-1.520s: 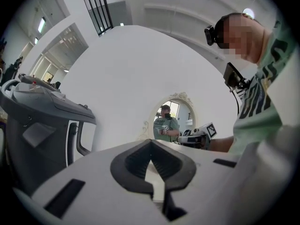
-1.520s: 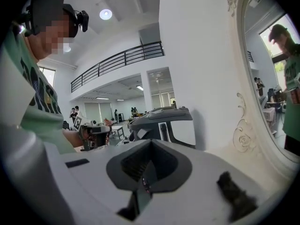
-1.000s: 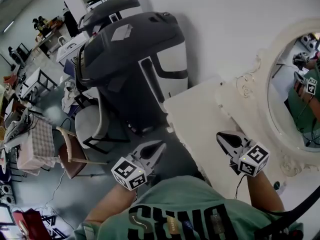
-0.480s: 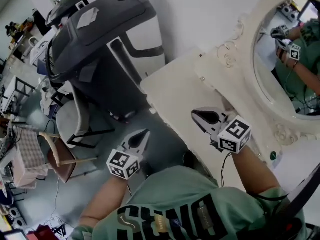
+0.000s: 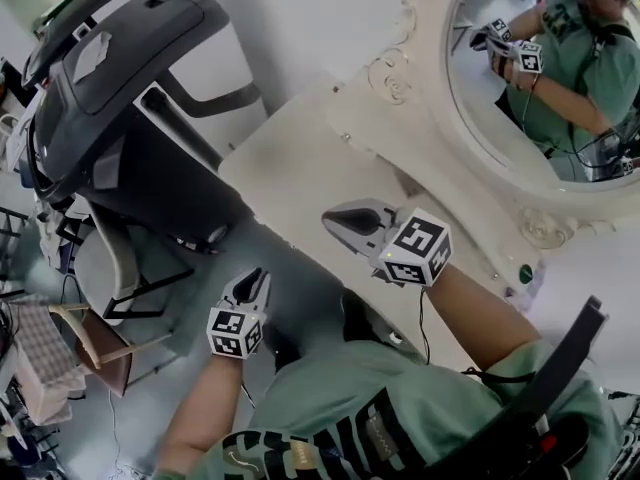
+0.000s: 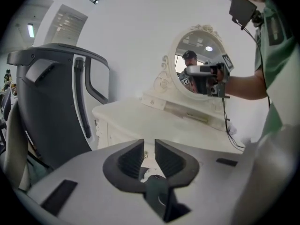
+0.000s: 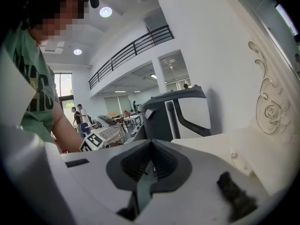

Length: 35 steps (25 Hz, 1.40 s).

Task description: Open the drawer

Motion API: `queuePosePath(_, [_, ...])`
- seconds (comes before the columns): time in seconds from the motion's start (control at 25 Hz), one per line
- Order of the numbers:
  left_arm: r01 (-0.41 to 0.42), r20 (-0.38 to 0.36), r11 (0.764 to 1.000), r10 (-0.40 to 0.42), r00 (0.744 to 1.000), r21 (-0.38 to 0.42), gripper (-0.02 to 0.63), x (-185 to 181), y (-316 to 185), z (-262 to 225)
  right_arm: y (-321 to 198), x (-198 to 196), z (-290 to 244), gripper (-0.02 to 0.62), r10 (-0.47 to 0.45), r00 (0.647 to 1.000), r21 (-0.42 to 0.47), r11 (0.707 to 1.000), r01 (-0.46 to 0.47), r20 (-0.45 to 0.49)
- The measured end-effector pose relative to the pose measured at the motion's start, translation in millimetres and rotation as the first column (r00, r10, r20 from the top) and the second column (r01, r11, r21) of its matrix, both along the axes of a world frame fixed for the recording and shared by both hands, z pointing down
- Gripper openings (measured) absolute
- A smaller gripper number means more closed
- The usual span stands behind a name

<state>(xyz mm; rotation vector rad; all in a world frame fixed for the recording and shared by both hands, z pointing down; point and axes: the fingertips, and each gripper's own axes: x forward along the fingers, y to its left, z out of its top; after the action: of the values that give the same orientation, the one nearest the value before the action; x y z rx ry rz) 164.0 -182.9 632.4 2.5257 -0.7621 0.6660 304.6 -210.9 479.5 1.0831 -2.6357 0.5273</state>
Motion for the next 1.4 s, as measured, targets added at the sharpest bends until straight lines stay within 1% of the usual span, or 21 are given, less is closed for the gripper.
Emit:
queuePosePath(0.2, [-0.039, 0.078, 0.995, 0.046, 0.996, -0.089, 0.130, 10, 7, 55, -2, -1, 12, 0.011, -0.022, 1.000, -0.004, 1.000, 0.022, 0.004])
queuePosePath(0.32, [-0.076, 0.107, 0.989, 0.090, 0.990, -0.131, 0.170, 22, 11, 81, 1, 4, 20, 0.011, -0.019, 1.000, -0.010, 1.000, 0.019, 0.010])
queuePosePath(0.4, [-0.094, 0.113, 0.986, 0.110, 0.987, -0.141, 0.196, 28, 9, 94, 4, 5, 25, 0.011, -0.018, 1.000, -0.011, 1.000, 0.018, 0.012])
queuePosePath(0.48, [-0.103, 0.124, 0.985, 0.120, 0.985, -0.135, 0.216, 31, 5, 107, 6, 4, 29, 0.011, -0.021, 1.000, -0.012, 1.000, 0.021, 0.010])
queuePosePath(0.56, [-0.122, 0.154, 0.984, 0.142, 0.978, -0.132, 0.225, 34, 2, 121, 7, 5, 35, 0.011, -0.019, 1.000, -0.013, 1.000, 0.019, 0.007])
queuePosePath(0.64, [-0.146, 0.190, 0.981, 0.169, 0.967, -0.127, 0.229, 39, -2, 134, 9, 9, 40, 0.011, -0.012, 1.000, -0.017, 1.000, 0.012, 0.003])
queuePosePath(0.72, [-0.152, 0.215, 0.981, 0.175, 0.961, -0.121, 0.232, 46, -7, 147, 10, 13, 44, 0.011, -0.009, 1.000, -0.023, 1.000, 0.009, 0.001])
queuePosePath(0.92, [-0.109, 0.227, 0.989, 0.129, 0.965, -0.098, 0.232, 64, -26, 164, 13, 22, 50, 0.011, -0.011, 1.000, -0.029, 1.000, 0.011, -0.012])
queuePosePath(1.12, [-0.131, 0.257, 0.990, 0.139, 0.956, -0.047, 0.230, 85, -41, 169, 13, 31, 51, 0.011, -0.009, 1.000, -0.026, 1.000, 0.009, -0.017])
queuePosePath(1.16, [-0.139, 0.265, 0.989, 0.145, 0.953, -0.044, 0.224, 90, -42, 170, 12, 33, 51, 0.011, -0.008, 1.000, -0.025, 1.000, 0.007, -0.018])
queuePosePath(1.24, [-0.154, 0.280, 0.987, 0.161, 0.946, -0.046, 0.186, 95, -41, 172, 12, 37, 52, 0.011, -0.001, 1.000, -0.028, 1.000, 0.001, -0.013])
queuePosePath(1.32, [-0.163, 0.290, 0.985, 0.172, 0.941, -0.054, 0.177, 94, -40, 175, 12, 40, 53, 0.011, 0.007, 1.000, -0.030, 1.000, -0.007, -0.009])
queuePosePath(1.36, [-0.167, 0.299, 0.984, 0.176, 0.938, -0.056, 0.151, 93, -40, 177, 12, 41, 53, 0.011, 0.009, 1.000, -0.031, 0.999, -0.009, -0.008])
queuePosePath(1.4, [-0.173, 0.309, 0.983, 0.182, 0.934, -0.056, 0.143, 93, -39, 178, 12, 42, 54, 0.011, 0.010, 1.000, -0.031, 0.999, -0.010, -0.008])
